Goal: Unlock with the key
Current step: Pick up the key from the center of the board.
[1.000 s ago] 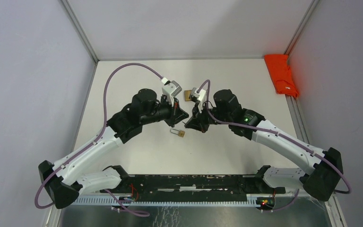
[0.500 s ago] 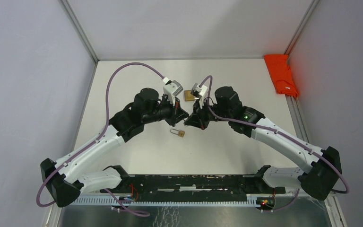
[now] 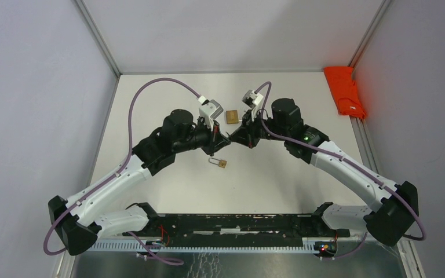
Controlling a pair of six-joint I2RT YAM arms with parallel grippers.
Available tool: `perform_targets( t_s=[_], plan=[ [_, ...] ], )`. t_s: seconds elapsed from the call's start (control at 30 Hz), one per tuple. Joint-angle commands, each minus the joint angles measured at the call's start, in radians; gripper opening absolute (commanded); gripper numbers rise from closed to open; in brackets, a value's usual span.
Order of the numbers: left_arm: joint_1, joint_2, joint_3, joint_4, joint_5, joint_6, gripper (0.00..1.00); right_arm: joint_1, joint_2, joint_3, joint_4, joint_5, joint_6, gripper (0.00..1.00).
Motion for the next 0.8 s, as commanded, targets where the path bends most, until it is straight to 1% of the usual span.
perform_targets(
  t_s=[0.0,0.13,0.23,0.37,0.5,0.6,0.77],
  plan=[
    [-0.004,-0.01,-0.004,0.02,0.001,0.029,0.02,-0.009,-0.041,0.066,0.045,-0.014,0.007,0.0],
    [-0.004,-0.012,0.005,0.028,0.003,0.021,0.02,-0.011,-0.034,0.075,0.007,-0.012,-0.016,0.0],
    [-0.004,-0.034,0.03,0.037,-0.013,0.01,0.02,-0.011,-0.025,0.044,-0.015,0.008,-0.029,0.0],
    [-0.004,-0.08,0.047,0.05,-0.065,0.013,0.02,-0.01,-0.031,-0.007,0.002,0.009,-0.023,0.0],
    [-0.004,-0.108,0.045,0.066,-0.063,0.021,0.02,-0.011,-0.025,-0.008,-0.017,0.033,-0.027,0.0],
    [-0.004,-0.107,0.044,0.07,-0.074,0.023,0.02,-0.009,-0.004,0.006,-0.041,0.016,-0.029,0.0],
    [-0.004,-0.059,0.04,0.083,-0.097,0.016,0.02,-0.005,0.0,0.006,-0.016,-0.011,-0.007,0.0]
  ],
)
